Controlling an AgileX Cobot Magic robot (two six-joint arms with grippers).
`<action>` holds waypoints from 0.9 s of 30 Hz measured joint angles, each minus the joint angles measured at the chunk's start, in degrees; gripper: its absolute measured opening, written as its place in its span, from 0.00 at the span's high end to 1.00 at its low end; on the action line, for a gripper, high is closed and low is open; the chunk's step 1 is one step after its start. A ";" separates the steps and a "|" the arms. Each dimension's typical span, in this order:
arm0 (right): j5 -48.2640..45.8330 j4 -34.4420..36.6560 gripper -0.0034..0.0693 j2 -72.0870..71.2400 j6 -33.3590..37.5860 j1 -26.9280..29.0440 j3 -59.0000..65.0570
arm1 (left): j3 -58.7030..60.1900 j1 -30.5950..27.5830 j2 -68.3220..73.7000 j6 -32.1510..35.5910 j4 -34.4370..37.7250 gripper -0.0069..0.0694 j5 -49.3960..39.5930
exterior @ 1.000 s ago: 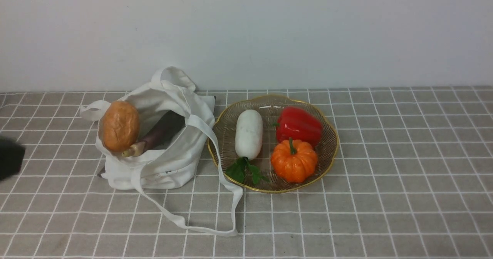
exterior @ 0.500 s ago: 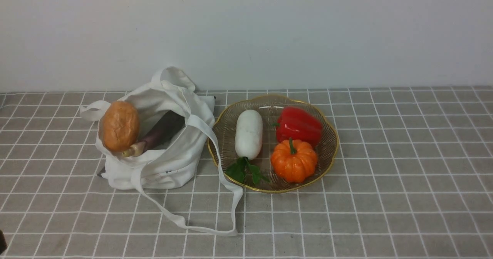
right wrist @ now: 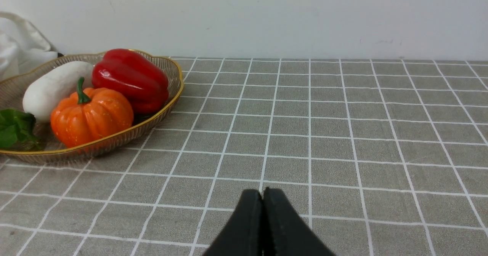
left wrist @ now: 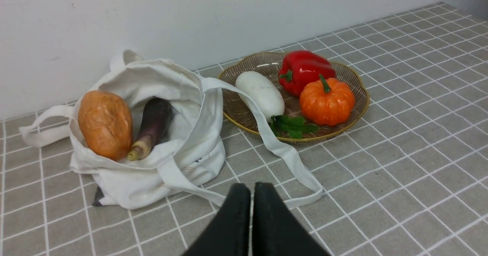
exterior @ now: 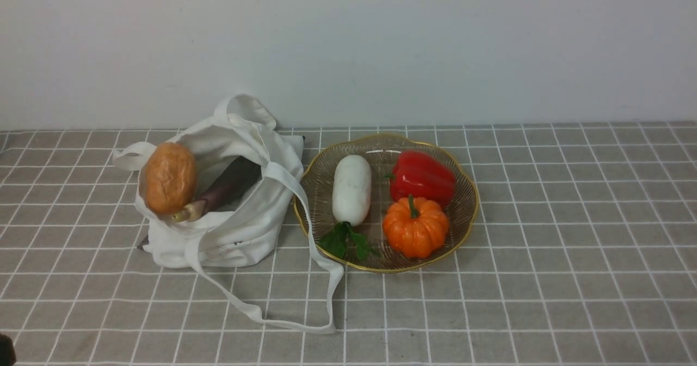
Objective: Take vegetables from bag on grey coffee tablecloth place on plate.
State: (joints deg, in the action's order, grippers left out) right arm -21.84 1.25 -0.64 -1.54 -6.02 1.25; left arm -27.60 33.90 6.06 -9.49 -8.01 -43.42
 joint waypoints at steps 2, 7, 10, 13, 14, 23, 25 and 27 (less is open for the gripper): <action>0.00 0.00 0.97 0.00 0.00 0.00 0.00 | 1.06 0.00 0.00 0.00 0.63 0.92 1.66; 0.00 0.00 0.97 0.00 0.00 0.00 0.00 | 9.35 -4.54 0.00 0.34 1.21 0.92 15.43; 0.00 0.00 0.97 0.00 0.00 0.00 0.00 | 13.46 -10.82 0.00 1.73 2.42 0.92 18.48; 0.00 0.00 0.97 0.00 0.00 0.00 0.00 | 17.00 -17.44 0.00 4.66 4.61 0.92 18.95; 0.00 0.00 0.97 0.00 0.00 0.00 0.00 | 18.05 -19.41 -0.22 5.25 5.30 0.92 19.01; 0.00 0.00 0.97 0.00 0.00 0.00 0.00 | 25.78 -32.77 -6.48 7.27 6.78 0.92 19.44; 0.00 0.00 0.97 0.00 0.00 0.00 0.00 | 27.08 -33.87 -6.64 7.27 6.78 0.92 19.52; 0.00 0.00 0.97 0.00 0.00 0.00 0.00 | 28.24 -34.01 -6.64 7.27 6.78 0.92 19.63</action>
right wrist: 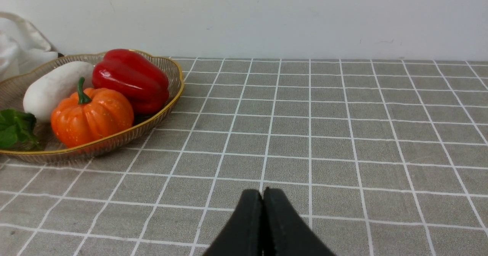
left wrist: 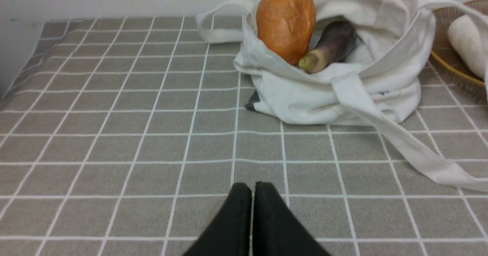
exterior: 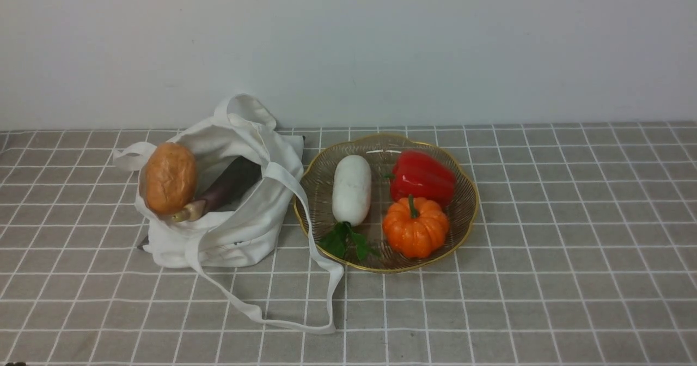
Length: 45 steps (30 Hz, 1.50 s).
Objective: Take vegetables from bag on grey coffee tablecloth place on plate.
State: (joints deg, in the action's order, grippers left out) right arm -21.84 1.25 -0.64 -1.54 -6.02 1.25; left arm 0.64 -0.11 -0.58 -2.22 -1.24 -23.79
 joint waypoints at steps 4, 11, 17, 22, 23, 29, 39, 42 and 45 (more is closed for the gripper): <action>0.00 0.00 0.97 0.00 0.00 0.00 0.00 | 0.60 0.00 0.00 0.00 0.00 0.92 0.33; 0.00 0.00 0.97 0.00 0.00 0.00 0.00 | 0.71 0.00 0.00 0.00 -0.06 0.92 0.68; 0.00 0.00 0.97 0.00 0.00 0.00 0.00 | 0.77 0.00 0.00 0.00 -0.06 0.92 1.16; 0.00 0.00 0.97 0.00 0.00 0.00 0.00 | 0.77 0.00 0.00 0.00 -0.06 0.92 1.21; 0.00 0.00 0.97 0.00 0.00 0.00 0.00 | 0.77 0.00 0.00 0.00 -0.06 0.92 1.21; 0.00 0.00 0.97 0.00 0.00 0.00 0.00 | 0.81 0.00 0.00 0.00 -0.06 0.92 1.27; 0.00 0.00 0.97 0.00 0.00 0.00 0.00 | 0.81 0.00 0.00 0.00 -0.06 0.92 1.28; 0.00 0.00 0.97 0.00 0.00 0.00 0.00 | 0.81 0.00 0.00 0.00 -0.06 0.92 1.28; 0.00 0.00 0.97 0.00 0.00 0.00 0.00 | 0.81 0.00 0.00 0.00 -0.06 0.92 1.28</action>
